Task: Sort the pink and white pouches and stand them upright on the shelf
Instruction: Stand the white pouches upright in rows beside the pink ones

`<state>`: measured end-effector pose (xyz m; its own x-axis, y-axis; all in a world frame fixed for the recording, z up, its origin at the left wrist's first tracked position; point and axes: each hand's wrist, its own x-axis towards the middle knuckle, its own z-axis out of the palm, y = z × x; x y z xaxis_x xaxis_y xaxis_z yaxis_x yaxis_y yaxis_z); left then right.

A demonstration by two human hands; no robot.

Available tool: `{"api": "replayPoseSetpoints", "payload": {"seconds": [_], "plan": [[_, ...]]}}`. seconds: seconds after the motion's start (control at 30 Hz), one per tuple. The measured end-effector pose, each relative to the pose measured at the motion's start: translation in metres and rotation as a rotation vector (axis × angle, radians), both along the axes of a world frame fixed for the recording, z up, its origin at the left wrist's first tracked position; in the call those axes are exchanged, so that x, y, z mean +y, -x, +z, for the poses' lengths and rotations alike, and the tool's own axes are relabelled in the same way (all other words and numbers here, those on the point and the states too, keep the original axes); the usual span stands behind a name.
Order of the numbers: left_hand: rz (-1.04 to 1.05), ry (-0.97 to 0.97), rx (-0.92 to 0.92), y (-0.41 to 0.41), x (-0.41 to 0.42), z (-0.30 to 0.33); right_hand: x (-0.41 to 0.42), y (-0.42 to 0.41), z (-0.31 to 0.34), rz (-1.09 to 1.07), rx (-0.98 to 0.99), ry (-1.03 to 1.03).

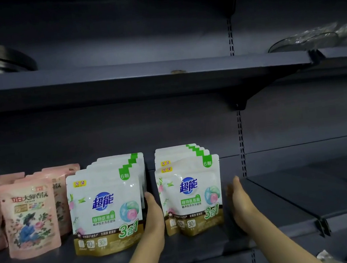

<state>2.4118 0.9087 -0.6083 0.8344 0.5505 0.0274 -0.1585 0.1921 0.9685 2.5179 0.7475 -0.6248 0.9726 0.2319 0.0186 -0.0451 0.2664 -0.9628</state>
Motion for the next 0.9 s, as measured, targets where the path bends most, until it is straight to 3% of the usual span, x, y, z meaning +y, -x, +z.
{"api": "replayPoseSetpoints", "payload": {"seconds": [0.2, 0.57, 0.9], "plan": [[-0.102, 0.197, -0.022, -0.028, 0.023, -0.009, 0.008, -0.011, 0.002, 0.169, 0.096, -0.025], [-0.171, 0.101, 0.026, -0.04, 0.026, -0.017, 0.011, -0.01, 0.003, 0.335, 0.026, -0.037], [-0.214, 0.192, -0.126, -0.038, 0.023, -0.012, 0.007, -0.008, 0.01, 0.36, 0.028, -0.057]]}}
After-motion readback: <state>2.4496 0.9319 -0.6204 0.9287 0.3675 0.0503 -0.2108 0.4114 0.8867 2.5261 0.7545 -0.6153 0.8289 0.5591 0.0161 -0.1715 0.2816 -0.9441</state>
